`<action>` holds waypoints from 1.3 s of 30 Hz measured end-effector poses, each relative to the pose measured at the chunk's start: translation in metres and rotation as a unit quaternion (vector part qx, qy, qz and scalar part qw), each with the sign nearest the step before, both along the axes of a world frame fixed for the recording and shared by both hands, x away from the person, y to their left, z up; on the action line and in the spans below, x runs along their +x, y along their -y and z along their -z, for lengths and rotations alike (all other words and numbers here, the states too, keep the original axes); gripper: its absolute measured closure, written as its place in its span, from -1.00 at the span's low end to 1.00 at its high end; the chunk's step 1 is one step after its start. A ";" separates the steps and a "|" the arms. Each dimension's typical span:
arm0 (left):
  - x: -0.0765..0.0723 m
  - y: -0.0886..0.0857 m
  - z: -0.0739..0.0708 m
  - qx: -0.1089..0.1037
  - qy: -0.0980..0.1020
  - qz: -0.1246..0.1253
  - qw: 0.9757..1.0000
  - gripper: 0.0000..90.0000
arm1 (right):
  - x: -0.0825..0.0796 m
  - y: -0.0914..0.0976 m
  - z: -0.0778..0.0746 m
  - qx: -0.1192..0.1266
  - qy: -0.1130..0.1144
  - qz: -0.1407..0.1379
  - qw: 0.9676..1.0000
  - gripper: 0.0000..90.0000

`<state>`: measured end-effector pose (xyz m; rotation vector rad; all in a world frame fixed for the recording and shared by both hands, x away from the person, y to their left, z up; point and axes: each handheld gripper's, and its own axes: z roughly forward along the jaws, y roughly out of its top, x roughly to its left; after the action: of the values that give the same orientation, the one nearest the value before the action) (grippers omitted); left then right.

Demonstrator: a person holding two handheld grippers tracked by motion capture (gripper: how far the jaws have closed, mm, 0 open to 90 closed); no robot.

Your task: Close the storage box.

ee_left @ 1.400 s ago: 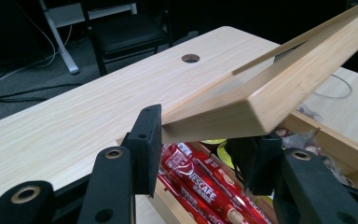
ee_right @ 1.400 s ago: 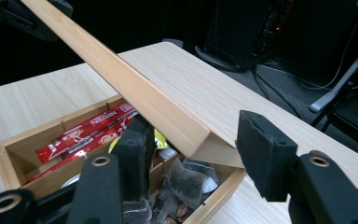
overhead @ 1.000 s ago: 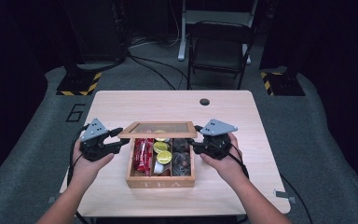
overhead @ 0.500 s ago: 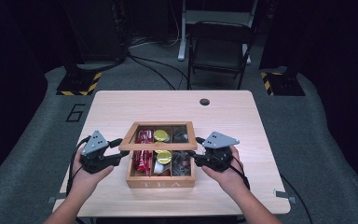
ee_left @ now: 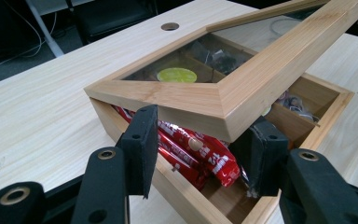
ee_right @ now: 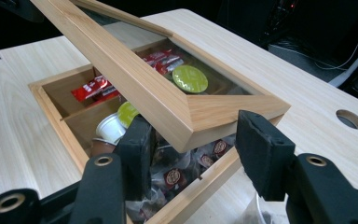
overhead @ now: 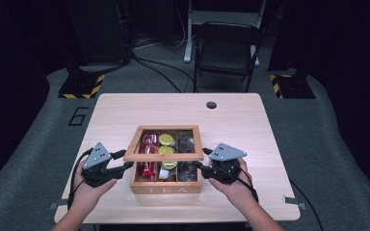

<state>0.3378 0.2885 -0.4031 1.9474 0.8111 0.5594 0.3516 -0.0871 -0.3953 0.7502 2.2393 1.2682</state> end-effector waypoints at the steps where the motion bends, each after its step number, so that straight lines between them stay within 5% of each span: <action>1: -0.001 0.000 0.003 -0.003 -0.001 -0.001 1.000 0.14 | -0.002 0.000 0.003 0.000 -0.003 0.002 1.000 0.06; 39: -0.013 -0.001 0.046 0.005 -0.031 0.005 0.999 0.09 | -0.017 0.004 0.045 0.003 -0.045 0.000 0.999 0.08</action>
<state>0.3248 0.2890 -0.4488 1.9867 0.8380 0.4992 0.3351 -0.0907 -0.4401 0.8247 2.3082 1.2646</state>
